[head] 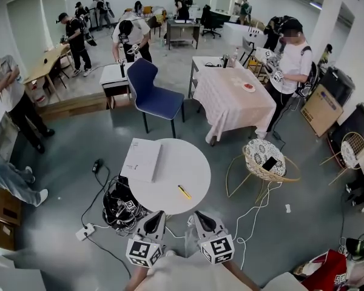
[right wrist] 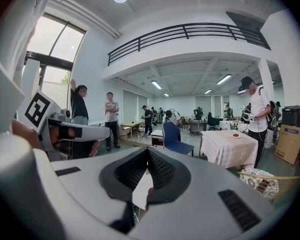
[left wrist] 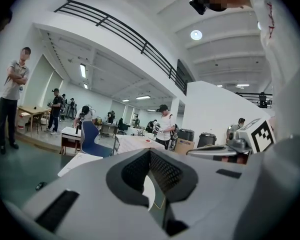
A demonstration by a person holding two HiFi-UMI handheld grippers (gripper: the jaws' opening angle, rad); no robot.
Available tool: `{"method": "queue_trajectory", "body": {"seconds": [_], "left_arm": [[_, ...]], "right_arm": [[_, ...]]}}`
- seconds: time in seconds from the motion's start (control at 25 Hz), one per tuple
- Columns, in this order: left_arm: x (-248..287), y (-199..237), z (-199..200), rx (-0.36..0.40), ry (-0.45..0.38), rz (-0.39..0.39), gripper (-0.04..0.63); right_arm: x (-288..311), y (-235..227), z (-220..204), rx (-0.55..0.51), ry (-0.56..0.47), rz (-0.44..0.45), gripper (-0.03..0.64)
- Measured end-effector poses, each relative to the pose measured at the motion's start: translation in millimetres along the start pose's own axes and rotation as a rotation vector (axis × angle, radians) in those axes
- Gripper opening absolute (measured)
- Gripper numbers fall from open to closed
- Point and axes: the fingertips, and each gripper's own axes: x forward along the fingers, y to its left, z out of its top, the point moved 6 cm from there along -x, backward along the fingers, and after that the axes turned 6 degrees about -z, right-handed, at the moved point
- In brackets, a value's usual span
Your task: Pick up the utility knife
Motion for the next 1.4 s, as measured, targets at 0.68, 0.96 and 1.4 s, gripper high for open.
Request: {"method": "queue_trajectory", "body": {"seconds": [0.68, 0.96, 1.4], "left_arm": [[21.3, 3.8, -23.7, -0.058, 0.085, 0.043, 0.012], [30.8, -3.9, -46.3, -0.108, 0.140, 0.044, 0.012], [18.8, -8.5, -82.5, -0.156, 0.225, 0.091, 0.012]], "right_arm": [[15.3, -23.5, -28.2, 0.049, 0.091, 0.030, 0.017], [11.4, -32.0, -58.9, 0.092, 0.178, 0.030, 0.017], [9.0, -32.1, -96.0, 0.117, 0.261, 0.057, 0.017]]}}
